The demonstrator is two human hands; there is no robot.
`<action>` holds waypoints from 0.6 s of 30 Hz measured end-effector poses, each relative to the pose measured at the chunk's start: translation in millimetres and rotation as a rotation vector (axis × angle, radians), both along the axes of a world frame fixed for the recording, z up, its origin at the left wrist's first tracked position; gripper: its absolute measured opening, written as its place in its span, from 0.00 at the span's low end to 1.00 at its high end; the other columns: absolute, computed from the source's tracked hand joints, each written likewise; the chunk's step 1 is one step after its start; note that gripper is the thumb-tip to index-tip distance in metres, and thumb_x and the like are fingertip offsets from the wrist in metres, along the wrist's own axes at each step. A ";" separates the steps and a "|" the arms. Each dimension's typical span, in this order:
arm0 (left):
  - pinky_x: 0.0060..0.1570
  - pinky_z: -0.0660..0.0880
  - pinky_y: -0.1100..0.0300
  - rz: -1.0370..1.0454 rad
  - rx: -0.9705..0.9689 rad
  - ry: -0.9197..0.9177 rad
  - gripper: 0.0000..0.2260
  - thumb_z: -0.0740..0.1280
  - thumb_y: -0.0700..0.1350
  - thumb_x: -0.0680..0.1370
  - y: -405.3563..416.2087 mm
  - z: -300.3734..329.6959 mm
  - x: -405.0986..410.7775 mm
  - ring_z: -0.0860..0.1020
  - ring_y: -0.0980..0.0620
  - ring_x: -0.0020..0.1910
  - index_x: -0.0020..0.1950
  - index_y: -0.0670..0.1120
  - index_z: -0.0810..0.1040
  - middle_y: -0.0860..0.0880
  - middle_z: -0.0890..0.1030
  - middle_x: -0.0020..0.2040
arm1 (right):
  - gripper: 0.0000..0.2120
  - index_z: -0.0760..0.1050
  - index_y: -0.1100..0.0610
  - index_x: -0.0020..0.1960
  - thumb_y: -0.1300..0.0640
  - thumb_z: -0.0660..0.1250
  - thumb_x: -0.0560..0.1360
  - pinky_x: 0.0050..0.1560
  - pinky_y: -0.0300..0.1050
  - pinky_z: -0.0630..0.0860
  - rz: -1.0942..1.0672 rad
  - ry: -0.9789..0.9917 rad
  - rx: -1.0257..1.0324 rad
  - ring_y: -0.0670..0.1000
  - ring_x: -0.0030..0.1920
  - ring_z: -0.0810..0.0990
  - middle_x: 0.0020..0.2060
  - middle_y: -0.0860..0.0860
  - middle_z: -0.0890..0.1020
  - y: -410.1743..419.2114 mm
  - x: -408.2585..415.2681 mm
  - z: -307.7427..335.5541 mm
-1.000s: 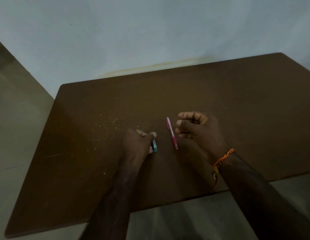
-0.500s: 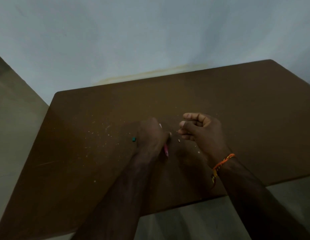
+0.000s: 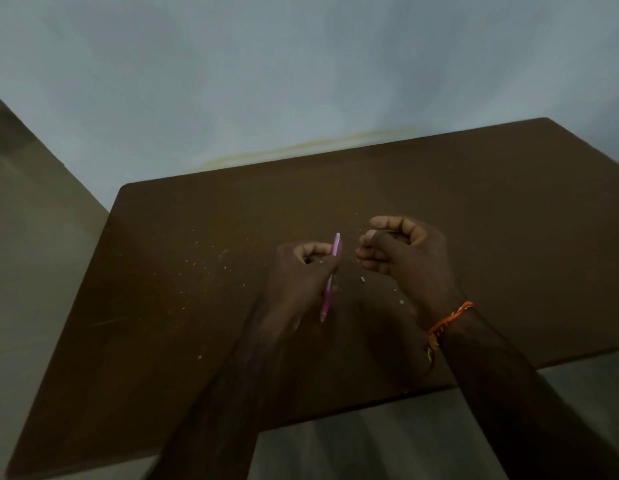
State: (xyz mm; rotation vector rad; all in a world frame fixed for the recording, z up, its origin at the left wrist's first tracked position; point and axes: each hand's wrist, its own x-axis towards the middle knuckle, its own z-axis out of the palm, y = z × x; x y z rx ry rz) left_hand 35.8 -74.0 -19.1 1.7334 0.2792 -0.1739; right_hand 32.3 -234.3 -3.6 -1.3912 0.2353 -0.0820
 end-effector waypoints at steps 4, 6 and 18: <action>0.37 0.82 0.58 -0.027 -0.143 0.014 0.11 0.71 0.34 0.77 9.2 1.0 -19.2 0.86 0.52 0.36 0.48 0.51 0.85 0.49 0.89 0.39 | 0.07 0.78 0.63 0.54 0.66 0.69 0.76 0.39 0.48 0.83 0.006 -0.084 0.057 0.58 0.40 0.86 0.41 0.61 0.85 8.7 -4.8 13.4; 0.40 0.83 0.57 -0.068 -0.196 0.003 0.13 0.70 0.33 0.76 11.2 -0.7 -23.5 0.86 0.50 0.39 0.46 0.52 0.87 0.48 0.89 0.40 | 0.07 0.78 0.63 0.54 0.67 0.69 0.76 0.38 0.46 0.83 0.001 -0.126 0.061 0.58 0.40 0.87 0.41 0.61 0.85 13.4 -6.0 17.3; 0.41 0.82 0.61 -0.115 -0.345 -0.030 0.14 0.69 0.32 0.77 17.2 -6.4 -26.4 0.86 0.52 0.40 0.51 0.49 0.88 0.47 0.89 0.41 | 0.07 0.80 0.60 0.52 0.65 0.71 0.75 0.38 0.46 0.82 0.094 -0.091 0.001 0.54 0.40 0.87 0.40 0.57 0.86 18.0 -1.2 8.6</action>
